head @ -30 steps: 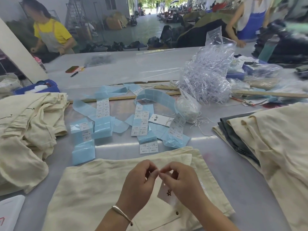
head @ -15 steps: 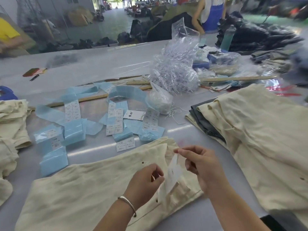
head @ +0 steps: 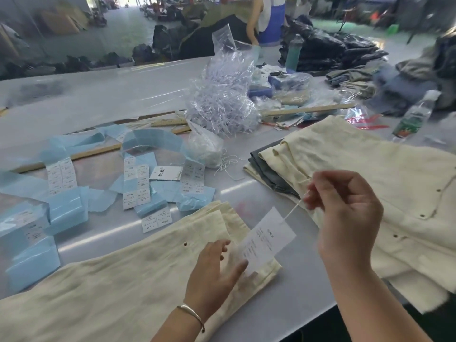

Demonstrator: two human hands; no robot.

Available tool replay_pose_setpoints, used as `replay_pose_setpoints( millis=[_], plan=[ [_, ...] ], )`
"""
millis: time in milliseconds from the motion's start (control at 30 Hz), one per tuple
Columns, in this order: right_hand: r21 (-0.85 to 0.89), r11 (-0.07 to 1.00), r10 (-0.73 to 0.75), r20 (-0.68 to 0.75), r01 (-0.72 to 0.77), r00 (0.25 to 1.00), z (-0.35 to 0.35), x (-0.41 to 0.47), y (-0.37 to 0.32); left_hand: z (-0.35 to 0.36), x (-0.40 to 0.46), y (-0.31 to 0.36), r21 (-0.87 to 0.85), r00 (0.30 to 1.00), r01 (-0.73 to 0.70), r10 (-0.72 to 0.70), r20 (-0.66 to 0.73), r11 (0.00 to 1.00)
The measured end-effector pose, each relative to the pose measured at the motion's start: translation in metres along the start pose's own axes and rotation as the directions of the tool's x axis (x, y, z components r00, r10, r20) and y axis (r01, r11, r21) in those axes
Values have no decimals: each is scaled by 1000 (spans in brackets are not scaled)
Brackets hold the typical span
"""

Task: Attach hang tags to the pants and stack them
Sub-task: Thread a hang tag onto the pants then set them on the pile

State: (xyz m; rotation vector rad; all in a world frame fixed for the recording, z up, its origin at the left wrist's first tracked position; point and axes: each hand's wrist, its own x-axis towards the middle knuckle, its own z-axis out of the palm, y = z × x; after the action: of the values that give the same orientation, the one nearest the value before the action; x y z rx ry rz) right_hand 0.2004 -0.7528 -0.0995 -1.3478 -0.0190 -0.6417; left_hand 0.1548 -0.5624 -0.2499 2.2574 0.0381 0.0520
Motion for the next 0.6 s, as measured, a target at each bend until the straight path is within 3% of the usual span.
replay_pose_setpoints(
  millis=[100, 200, 267, 333, 433, 600],
  plan=[
    [-125, 979, -165, -35, 159, 986, -1, 10, -5, -1, 2, -6, 153, 992, -97, 83, 100, 983],
    [-223, 957, -170, 90, 186, 981, 5, 0, 7, 7, 6, -6, 287, 976, -186, 141, 169, 940],
    [-290, 946, -90, 198, 146, 976, 9, -14, 24, 14, 9, -5, 330, 972, -208, 159, 172, 921],
    [-355, 935, 83, 294, 28, 952, 11, -29, 46, 19, 10, -3, 336, 971, -214, 163, 175, 917],
    [-467, 873, 343, 385, -140, 857, 10, -54, 82, 17, 14, -3, 265, 972, -180, 129, 197, 947],
    [-628, 761, 504, 417, -161, 756, 9, -93, 117, 6, 23, -5, 241, 960, -102, 32, 278, 965]
  ],
)
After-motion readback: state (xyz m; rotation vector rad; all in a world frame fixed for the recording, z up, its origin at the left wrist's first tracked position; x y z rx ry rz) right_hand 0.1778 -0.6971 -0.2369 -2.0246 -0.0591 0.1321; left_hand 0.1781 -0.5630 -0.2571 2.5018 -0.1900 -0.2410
